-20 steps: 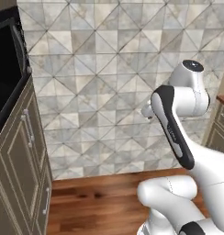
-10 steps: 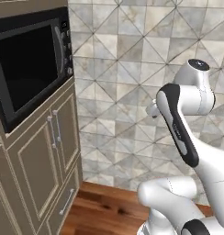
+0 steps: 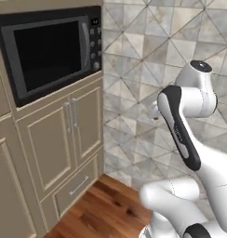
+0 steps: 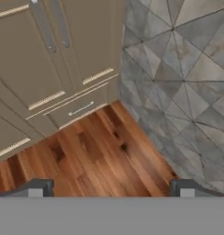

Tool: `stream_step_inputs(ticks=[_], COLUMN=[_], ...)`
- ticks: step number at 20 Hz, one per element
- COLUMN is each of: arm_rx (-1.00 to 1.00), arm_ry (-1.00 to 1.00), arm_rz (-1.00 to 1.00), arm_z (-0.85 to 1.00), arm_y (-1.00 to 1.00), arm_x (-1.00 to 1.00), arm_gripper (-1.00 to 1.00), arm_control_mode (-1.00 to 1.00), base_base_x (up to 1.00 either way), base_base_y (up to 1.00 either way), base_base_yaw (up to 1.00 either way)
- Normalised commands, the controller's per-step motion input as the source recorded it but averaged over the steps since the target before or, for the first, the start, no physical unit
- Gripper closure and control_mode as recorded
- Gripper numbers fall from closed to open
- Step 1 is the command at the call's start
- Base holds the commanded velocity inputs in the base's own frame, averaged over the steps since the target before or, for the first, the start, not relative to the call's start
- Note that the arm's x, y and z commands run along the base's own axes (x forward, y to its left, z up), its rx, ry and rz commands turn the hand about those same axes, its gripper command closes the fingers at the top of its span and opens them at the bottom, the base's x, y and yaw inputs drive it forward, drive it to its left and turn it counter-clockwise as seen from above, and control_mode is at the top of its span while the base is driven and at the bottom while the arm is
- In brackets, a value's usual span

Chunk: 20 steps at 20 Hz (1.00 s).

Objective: Navigate to the microwave.

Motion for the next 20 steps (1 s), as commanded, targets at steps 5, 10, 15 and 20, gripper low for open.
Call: stream_step_inputs(ticks=[5, 10, 15, 20], arm_rx=[0.00, 0.00, 0.00, 0.00], arm_ry=[0.00, 0.00, 0.00, 0.00], arm_rz=[0.00, 0.00, 0.00, 0.00], arm_z=[0.00, 0.00, 0.00, 0.00], arm_y=[0.00, 0.00, 0.00, 0.00], arm_x=[0.00, 0.00, 0.00, 0.00], arm_gripper=[-1.00, -1.00, -1.00, -1.00], arm_control_mode=[1.00, 1.00, 1.00, 1.00], base_base_x=[0.23, 0.33, 0.66, 0.67], base_base_y=[-0.41, -0.62, -0.68, -0.45], base_base_yaw=[0.72, 0.62, 0.46, 0.37])
